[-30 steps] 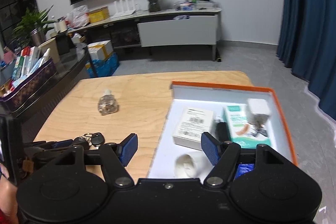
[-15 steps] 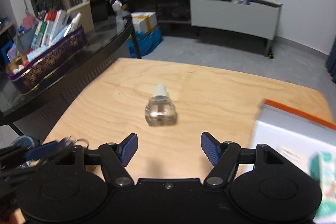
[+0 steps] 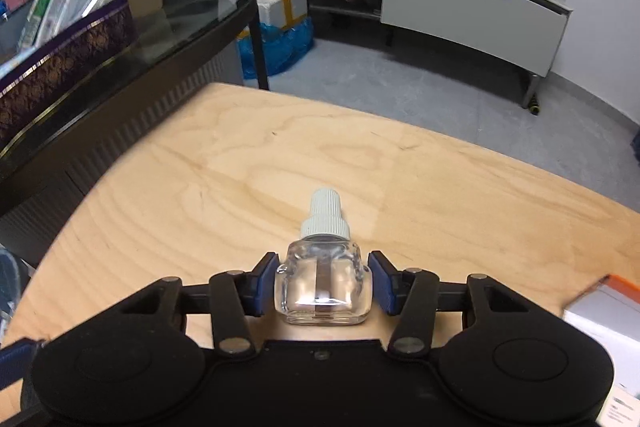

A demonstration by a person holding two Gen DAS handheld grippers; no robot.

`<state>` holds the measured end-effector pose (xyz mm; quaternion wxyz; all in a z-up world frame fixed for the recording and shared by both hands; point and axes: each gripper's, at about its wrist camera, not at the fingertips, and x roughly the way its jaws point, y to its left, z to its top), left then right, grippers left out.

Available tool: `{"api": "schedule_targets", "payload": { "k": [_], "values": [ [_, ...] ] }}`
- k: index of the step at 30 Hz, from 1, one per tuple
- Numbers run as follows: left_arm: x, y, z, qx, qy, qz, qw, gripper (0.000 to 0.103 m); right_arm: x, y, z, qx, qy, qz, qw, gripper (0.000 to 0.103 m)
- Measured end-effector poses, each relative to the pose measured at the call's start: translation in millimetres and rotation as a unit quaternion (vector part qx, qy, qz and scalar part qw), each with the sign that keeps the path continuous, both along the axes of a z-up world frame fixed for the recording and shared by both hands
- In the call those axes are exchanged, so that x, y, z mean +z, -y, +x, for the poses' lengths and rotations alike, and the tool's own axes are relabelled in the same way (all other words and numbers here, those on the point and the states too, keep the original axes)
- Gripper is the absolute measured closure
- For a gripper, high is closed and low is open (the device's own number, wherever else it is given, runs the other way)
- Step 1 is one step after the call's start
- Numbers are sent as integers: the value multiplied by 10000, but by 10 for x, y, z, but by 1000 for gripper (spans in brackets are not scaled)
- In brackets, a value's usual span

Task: Organize rigid objects
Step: 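Grasp the black key fob with the left gripper while the right grasps the clear refill bottle, then carry the key fob and refill bottle over the box lid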

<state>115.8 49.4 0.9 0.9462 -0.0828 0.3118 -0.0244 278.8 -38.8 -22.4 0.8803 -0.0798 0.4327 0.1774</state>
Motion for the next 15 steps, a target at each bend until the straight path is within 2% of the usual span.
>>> {"api": "schedule_targets", "payload": {
  "k": [6, 15],
  "values": [
    [106, 74, -79, -123, 63, 91, 9999, 67, 309, 270, -425, -112, 142, 238, 9996, 44],
    [536, 477, -312, -686, 394, 206, 9967, 67, 1004, 1181, -1509, -796, 818, 627, 9915, 43]
  ]
}}
